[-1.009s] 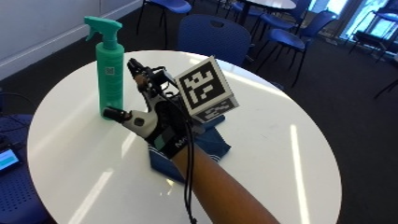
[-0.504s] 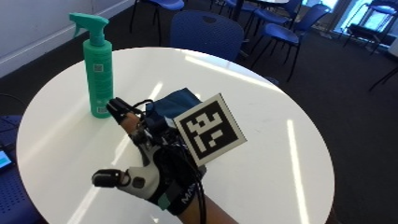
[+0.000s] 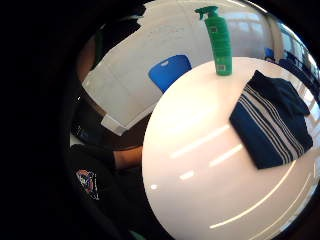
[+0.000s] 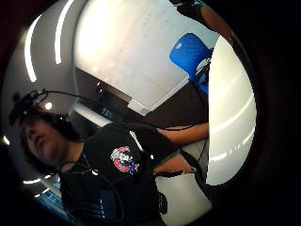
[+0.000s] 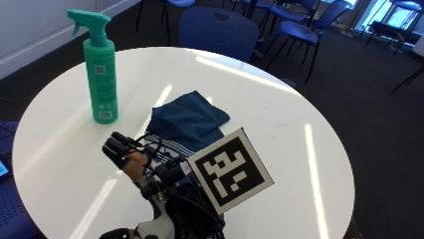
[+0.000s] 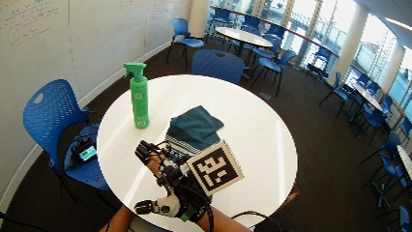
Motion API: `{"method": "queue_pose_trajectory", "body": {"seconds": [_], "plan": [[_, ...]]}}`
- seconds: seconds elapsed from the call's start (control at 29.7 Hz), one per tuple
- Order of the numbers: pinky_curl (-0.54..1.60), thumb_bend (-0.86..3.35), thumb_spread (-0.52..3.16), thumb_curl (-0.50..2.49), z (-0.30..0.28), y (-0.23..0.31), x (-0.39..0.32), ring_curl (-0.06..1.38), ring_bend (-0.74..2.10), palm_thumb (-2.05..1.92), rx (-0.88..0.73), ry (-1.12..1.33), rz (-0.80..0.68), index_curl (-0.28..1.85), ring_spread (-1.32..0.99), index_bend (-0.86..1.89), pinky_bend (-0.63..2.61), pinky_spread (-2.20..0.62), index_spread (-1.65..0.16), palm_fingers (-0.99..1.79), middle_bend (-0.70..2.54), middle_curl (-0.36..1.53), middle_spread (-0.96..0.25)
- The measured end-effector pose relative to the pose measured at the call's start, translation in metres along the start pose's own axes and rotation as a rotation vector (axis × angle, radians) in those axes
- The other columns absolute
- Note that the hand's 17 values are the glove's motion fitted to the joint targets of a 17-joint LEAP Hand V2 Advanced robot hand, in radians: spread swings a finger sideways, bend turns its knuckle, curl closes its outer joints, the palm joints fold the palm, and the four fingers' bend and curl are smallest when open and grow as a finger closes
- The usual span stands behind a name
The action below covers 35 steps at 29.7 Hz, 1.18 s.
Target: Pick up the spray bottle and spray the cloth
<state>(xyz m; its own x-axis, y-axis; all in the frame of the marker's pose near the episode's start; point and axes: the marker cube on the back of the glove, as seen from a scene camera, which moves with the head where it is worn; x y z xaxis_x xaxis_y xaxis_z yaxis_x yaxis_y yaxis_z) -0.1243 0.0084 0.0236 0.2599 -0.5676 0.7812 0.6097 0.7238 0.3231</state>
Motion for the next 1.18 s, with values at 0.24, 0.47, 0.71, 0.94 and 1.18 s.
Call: {"method": "queue_pose_trajectory", "body": {"seconds": [0.24, 0.47, 0.71, 0.94, 1.18], "plan": [[0.31, -0.03, 0.96, 0.34, 0.014, 0.005, -0.005, 0.31, 0.25, 0.40, -0.012, -0.039, -0.001, 0.30, -0.06, 0.18, 0.17, 0.18, -0.45, 0.40, 0.20, 0.35, -0.13], [0.29, -0.03, 0.96, 0.33, 0.016, 0.003, -0.006, 0.31, 0.24, 0.40, -0.027, -0.044, -0.030, 0.32, -0.06, 0.19, 0.16, 0.18, -0.45, 0.43, 0.20, 0.35, -0.13], [0.28, -0.03, 0.96, 0.33, 0.001, 0.002, -0.005, 0.30, 0.23, 0.40, -0.011, -0.006, -0.053, 0.33, -0.07, 0.20, 0.15, 0.18, -0.45, 0.44, 0.20, 0.35, -0.13], [0.26, -0.03, 0.97, 0.32, 0.000, 0.000, -0.006, 0.30, 0.21, 0.40, -0.009, -0.016, -0.043, 0.35, -0.07, 0.19, 0.15, 0.18, -0.45, 0.45, 0.20, 0.35, -0.14], [0.25, -0.03, 0.98, 0.32, 0.002, 0.002, -0.002, 0.30, 0.21, 0.40, -0.007, -0.039, -0.038, 0.35, -0.08, 0.19, 0.14, 0.18, -0.45, 0.48, 0.22, 0.36, -0.13]]}}
